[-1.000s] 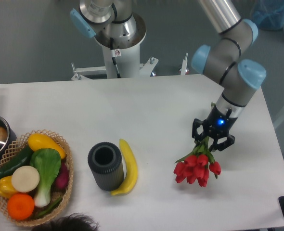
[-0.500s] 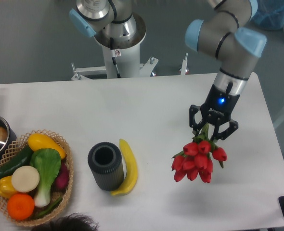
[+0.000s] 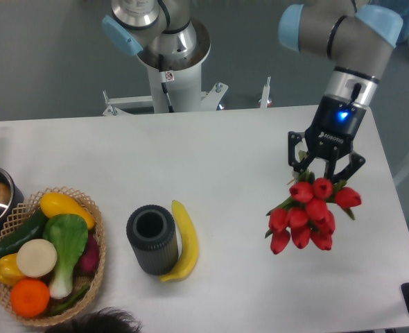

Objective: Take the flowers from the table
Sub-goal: 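Lift the gripped tulip bunch up off the table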

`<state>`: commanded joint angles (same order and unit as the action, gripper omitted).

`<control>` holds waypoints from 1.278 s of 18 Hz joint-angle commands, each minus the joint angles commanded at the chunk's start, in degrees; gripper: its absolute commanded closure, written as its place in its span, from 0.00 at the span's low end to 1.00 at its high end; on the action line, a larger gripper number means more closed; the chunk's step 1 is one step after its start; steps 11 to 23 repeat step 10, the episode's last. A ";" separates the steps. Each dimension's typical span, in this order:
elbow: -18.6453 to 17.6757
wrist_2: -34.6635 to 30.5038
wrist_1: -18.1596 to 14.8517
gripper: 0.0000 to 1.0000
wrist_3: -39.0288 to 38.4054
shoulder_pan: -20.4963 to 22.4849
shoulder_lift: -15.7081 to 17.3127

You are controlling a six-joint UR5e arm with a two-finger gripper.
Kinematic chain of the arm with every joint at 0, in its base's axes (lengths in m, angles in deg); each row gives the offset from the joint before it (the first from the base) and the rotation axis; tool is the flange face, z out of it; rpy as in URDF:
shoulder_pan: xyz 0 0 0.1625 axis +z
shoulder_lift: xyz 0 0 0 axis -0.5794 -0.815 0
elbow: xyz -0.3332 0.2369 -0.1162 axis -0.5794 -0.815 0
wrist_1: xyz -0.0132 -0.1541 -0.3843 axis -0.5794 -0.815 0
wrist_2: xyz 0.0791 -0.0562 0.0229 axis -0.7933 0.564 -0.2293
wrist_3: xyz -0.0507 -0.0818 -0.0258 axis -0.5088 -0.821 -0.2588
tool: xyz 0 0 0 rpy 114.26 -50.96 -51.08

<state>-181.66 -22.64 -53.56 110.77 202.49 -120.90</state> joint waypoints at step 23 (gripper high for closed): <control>0.53 1.14 0.00 0.54 -0.09 0.35 -0.09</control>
